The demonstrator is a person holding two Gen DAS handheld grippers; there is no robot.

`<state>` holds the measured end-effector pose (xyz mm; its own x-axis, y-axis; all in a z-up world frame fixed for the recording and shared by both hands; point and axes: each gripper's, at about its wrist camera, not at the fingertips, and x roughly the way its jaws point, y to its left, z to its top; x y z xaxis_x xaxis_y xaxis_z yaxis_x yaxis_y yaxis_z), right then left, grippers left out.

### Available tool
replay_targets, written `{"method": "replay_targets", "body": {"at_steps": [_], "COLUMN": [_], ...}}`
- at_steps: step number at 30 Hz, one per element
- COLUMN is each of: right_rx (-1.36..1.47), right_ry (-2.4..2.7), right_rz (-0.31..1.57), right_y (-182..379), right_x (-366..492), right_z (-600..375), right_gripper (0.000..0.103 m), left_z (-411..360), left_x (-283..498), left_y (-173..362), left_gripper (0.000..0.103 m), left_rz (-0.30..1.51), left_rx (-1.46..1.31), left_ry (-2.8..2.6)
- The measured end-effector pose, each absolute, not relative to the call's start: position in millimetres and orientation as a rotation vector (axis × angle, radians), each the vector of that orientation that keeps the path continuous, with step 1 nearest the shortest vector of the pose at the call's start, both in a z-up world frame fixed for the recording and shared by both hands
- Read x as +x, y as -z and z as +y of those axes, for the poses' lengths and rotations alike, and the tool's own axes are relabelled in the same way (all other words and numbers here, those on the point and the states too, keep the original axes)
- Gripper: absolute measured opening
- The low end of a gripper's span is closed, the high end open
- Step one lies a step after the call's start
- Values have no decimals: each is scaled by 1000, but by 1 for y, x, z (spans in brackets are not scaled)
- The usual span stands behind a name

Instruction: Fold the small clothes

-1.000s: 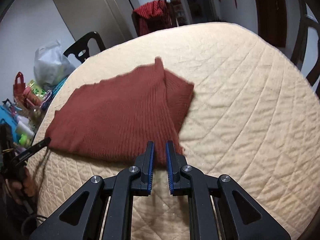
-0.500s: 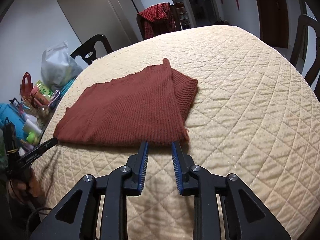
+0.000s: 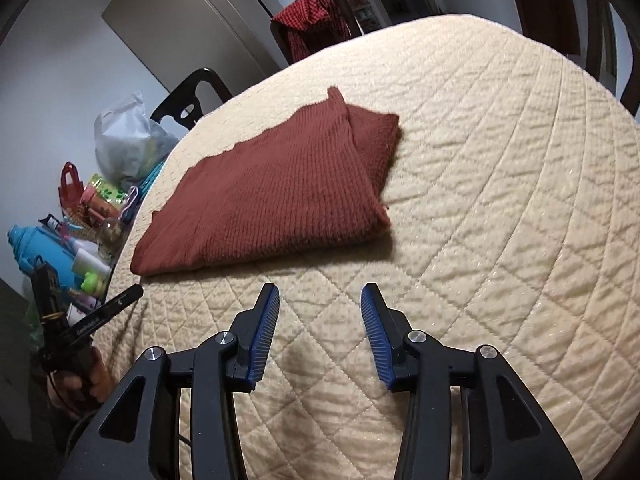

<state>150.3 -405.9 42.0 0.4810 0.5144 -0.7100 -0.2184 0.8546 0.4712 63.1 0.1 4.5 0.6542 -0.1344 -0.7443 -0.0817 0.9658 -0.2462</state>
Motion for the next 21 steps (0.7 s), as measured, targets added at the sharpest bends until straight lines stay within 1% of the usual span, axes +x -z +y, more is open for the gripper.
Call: {"method": "replay_targets", "body": {"at_steps": [2, 9, 13, 19, 21], "right_rx": [353, 478, 568, 661, 675], "right_ry": [-460, -473, -470, -438, -421], "right_rz": [969, 969, 962, 952, 948], "right_y": [-41, -36, -32, -29, -29], "right_x": [153, 175, 183, 190, 192], "right_z": [-405, -408, -413, -419, -420], "right_gripper": [44, 45, 45, 45, 45], "left_z": [2, 19, 28, 32, 31], "left_x": [66, 81, 87, 92, 94], "left_y": [-3, -1, 2, 4, 5], "left_gripper": [46, 55, 56, 56, 54], "left_rz": [858, 831, 814, 792, 784], "left_rx": [-292, -473, -565, -627, -625], "left_ry": [32, 60, 60, 49, 48]}}
